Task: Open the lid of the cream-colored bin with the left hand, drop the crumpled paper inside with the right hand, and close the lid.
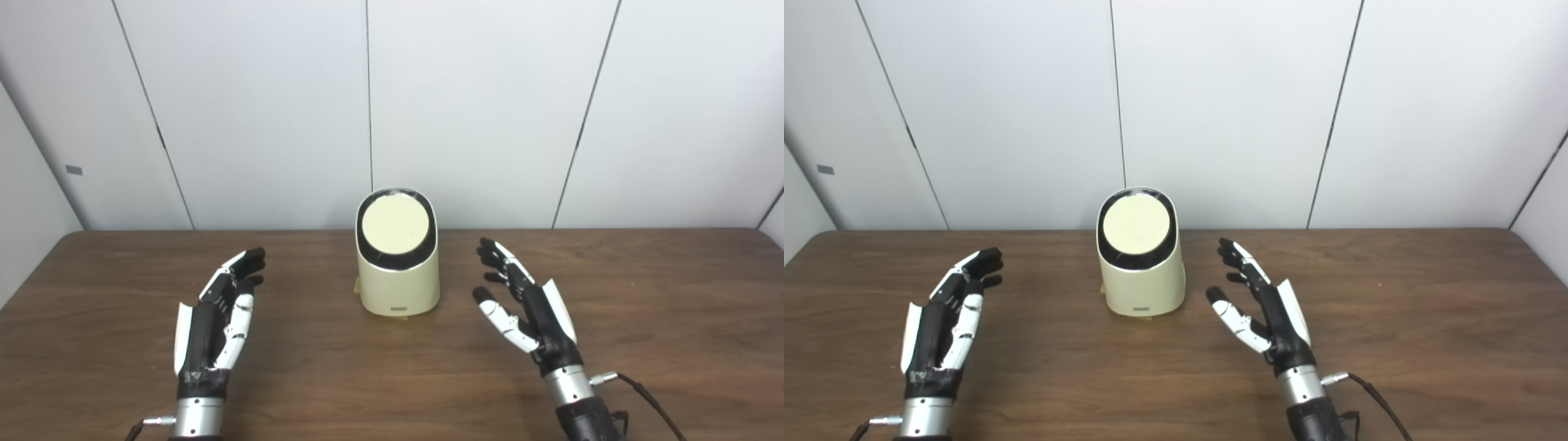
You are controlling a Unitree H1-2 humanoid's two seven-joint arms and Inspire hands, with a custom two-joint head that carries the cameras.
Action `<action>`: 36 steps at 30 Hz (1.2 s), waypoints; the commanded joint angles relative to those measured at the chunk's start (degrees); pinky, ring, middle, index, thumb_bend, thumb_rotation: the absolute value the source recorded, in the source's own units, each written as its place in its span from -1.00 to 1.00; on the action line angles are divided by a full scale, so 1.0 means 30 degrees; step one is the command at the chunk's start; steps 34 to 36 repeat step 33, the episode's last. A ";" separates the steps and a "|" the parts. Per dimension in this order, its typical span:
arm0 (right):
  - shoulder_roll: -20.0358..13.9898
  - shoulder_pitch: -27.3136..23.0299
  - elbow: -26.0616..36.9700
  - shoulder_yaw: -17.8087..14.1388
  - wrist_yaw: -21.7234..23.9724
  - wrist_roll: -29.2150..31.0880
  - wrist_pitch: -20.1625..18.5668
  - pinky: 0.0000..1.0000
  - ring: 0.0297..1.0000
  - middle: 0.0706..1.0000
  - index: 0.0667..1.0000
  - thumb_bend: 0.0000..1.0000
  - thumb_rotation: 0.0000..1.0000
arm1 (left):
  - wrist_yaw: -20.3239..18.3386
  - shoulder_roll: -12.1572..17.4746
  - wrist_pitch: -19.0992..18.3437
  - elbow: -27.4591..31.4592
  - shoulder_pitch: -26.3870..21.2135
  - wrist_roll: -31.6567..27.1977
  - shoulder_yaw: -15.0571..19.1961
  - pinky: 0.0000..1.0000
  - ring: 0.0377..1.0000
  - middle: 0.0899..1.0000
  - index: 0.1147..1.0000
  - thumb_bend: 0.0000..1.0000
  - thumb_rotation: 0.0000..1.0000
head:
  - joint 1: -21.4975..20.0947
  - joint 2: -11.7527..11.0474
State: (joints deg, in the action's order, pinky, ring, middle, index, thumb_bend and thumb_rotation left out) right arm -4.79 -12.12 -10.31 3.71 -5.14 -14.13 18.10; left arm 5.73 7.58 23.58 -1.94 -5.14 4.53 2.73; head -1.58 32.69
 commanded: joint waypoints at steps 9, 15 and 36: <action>-0.0654 0.1017 0.0957 -0.0385 0.0184 0.0127 0.0111 0.54 0.67 0.69 0.70 -0.57 0.66 | 0.0118 -0.0555 -0.0257 -0.0305 0.0721 0.1352 -0.0345 0.55 0.67 0.68 0.66 -0.62 0.58 | 0.0042 0.0281; -0.0802 0.1273 0.1159 -0.0499 0.0365 0.0183 0.0051 0.51 0.66 0.67 0.68 -0.56 0.61 | 0.0141 -0.0832 -0.0814 0.0083 0.1121 0.1623 -0.0524 0.58 0.68 0.70 0.67 -0.62 0.64 | 0.0207 0.0368; -0.0496 0.1065 0.0931 -0.0457 -0.1910 -0.2685 0.0442 0.17 0.37 0.40 0.39 -0.49 -0.27 | 0.0092 -0.0740 -0.0911 0.0013 0.1005 0.1765 -0.0648 0.46 0.59 0.59 0.56 -0.61 -0.01 | 0.0163 0.0296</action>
